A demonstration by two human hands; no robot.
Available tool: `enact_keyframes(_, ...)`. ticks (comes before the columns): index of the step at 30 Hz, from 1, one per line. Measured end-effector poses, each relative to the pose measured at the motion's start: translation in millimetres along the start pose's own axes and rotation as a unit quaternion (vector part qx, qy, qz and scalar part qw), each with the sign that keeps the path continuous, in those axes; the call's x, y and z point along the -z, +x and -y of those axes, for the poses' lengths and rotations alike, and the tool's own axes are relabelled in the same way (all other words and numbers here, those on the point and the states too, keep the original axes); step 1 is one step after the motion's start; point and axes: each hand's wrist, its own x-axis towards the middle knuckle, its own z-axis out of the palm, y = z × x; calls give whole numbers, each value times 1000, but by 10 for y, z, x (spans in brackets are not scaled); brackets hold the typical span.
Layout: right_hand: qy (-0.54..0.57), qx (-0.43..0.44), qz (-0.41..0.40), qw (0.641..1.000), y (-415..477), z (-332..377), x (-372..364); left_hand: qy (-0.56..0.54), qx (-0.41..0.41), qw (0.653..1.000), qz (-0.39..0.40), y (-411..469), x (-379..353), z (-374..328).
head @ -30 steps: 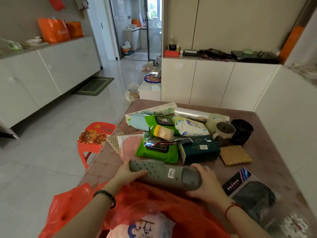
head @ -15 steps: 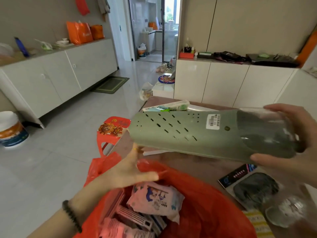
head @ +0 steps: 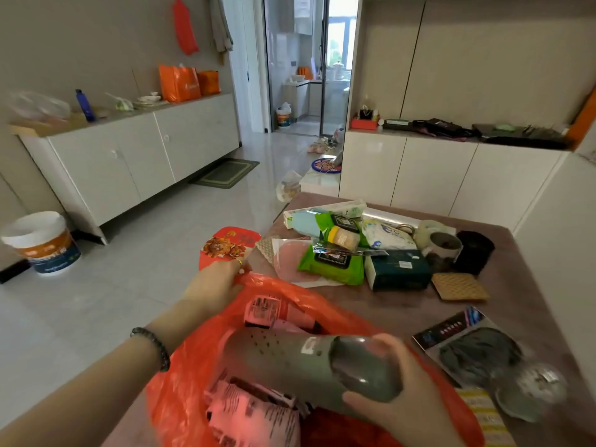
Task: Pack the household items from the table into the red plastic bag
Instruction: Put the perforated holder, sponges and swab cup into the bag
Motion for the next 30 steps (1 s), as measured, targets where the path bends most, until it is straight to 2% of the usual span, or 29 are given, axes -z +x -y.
enact_keyframes(3,33,-64,-31,997,116,-84,-464,-37,-20,999,-8,25,40,-27)
enact_keyframes(6,74,-79,-58,992,258,-220,-699,-73,-41,996,43,56,112,-9)
enact_keyframes(11,-69,-6,-33,997,509,-352,-736,-170,-45,974,145,144,168,116)
enact_keyframes(13,-93,7,-4,996,601,-390,-678,-166,-31,975,142,190,125,205)
enact_keyframes(15,-74,22,4,997,670,-429,-575,-191,-34,973,124,226,88,272)
enact_keyframes(18,-30,19,-72,997,759,-517,-372,-285,-48,950,121,267,49,262)
enact_keyframes(21,59,-32,-105,992,839,-407,-58,-349,-38,927,134,302,19,258)
enact_keyframes(24,107,-54,-13,993,1016,-279,349,-395,-1,906,151,344,-3,225)
enact_keyframes(27,143,-126,111,975,1180,-265,687,-423,31,892,154,418,-50,211)
enact_keyframes(28,138,-156,143,968,1208,-273,762,-425,41,891,152,451,-76,221)
enact_keyframes(30,61,-200,203,957,1272,-300,866,-431,59,889,146,497,-113,210)
